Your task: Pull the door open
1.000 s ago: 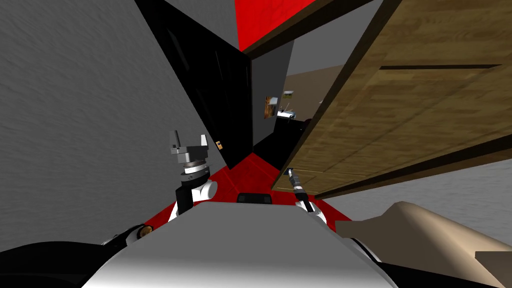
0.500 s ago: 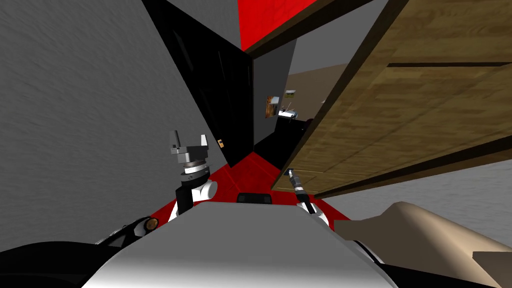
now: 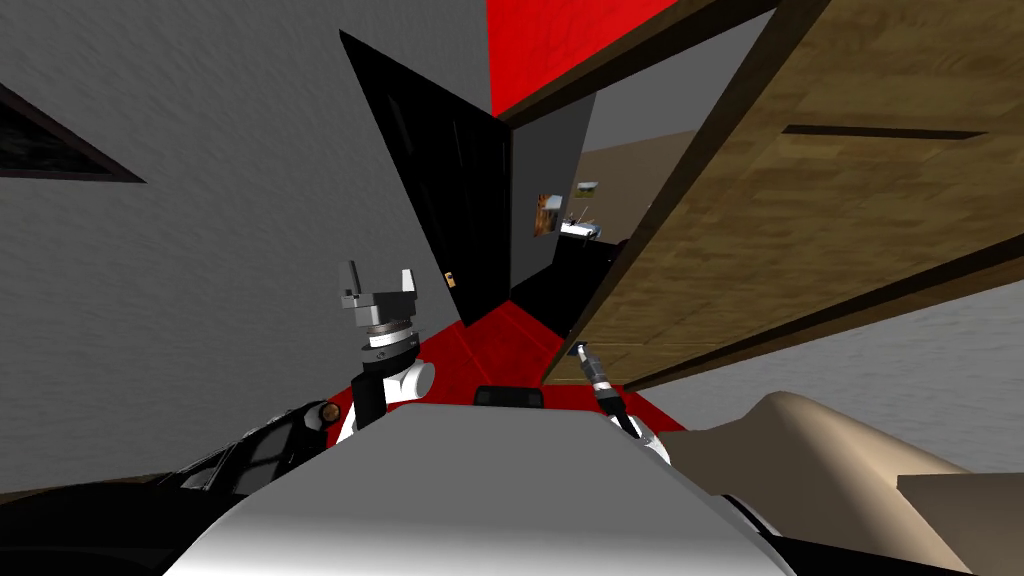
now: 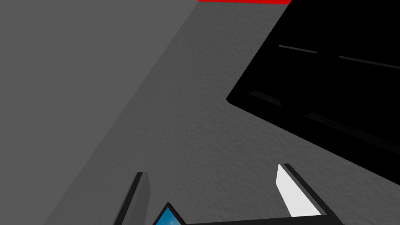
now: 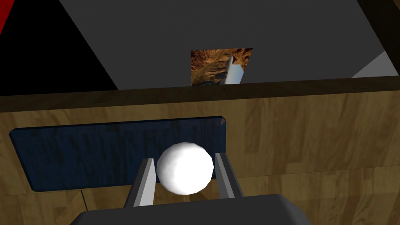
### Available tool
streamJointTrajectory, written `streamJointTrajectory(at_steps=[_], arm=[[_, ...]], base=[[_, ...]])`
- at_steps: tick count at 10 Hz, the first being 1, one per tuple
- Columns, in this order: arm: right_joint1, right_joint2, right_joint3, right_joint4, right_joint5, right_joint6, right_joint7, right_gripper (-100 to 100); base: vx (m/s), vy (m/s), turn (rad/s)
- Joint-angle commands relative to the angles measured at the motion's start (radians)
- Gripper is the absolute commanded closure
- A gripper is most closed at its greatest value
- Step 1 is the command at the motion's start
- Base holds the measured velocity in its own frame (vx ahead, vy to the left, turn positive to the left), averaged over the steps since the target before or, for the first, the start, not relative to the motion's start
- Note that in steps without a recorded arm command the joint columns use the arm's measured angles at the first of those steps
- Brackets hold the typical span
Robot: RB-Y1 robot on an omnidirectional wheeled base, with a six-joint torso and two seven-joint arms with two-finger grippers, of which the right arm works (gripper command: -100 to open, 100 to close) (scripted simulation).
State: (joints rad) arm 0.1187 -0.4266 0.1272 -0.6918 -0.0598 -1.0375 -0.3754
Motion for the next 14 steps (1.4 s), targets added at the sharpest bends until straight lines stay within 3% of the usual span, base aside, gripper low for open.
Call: streamJointTrajectory(at_steps=[1, 2, 10, 14], arm=[[0.0, 0.0, 0.0, 0.0, 0.0, 0.0, 0.0, 100], [0.022, -0.012, 0.013, 0.004, 0.004, -0.03, -0.012, 100], [0.088, -0.069, 0.048, 0.022, 0.013, -0.15, -0.054, 100], [0.054, -0.044, 0.042, 0.024, -0.003, -0.102, -0.027, 100]], base=[[-0.111, -0.031, 0.017], [-0.135, -0.033, 0.14], [-0.167, -0.064, 0.121], [-0.147, -0.054, 0.136]])
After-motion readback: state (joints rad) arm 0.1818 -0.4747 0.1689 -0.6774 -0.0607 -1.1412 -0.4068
